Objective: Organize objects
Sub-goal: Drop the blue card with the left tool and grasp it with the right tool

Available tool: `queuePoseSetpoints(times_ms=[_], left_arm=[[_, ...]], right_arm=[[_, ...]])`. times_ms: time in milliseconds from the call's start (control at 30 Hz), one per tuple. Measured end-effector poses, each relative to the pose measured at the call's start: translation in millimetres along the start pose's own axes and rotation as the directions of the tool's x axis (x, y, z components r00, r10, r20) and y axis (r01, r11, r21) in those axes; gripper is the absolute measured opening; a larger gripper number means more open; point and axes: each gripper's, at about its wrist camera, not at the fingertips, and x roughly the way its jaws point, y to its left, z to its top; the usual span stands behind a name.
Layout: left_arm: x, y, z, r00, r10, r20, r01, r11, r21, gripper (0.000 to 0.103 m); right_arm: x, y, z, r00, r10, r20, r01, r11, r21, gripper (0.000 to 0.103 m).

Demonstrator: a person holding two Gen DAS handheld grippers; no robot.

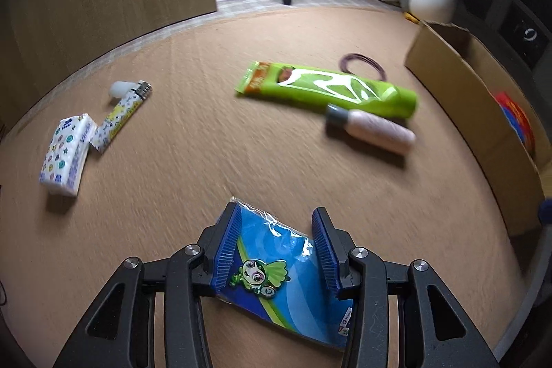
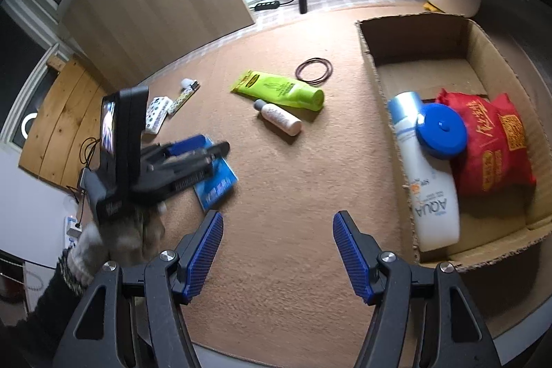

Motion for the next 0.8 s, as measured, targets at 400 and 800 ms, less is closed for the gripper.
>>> queuePoseSetpoints(times_ms=[400, 800], left_arm=[[-60, 64, -50, 0.998, -0.058, 0.009, 0.059, 0.973, -0.223, 0.054], [-100, 110, -100, 1.0, -0.018, 0.024, 0.026, 0.934, -0.357, 0.058]], right_arm=[[47, 35, 23, 0.999, -0.022, -0.045, 0.014, 0.985, -0.171, 0.063], [127, 112, 33, 0.979, -0.066, -0.192, -0.032, 0.886, -0.463, 0.069]])
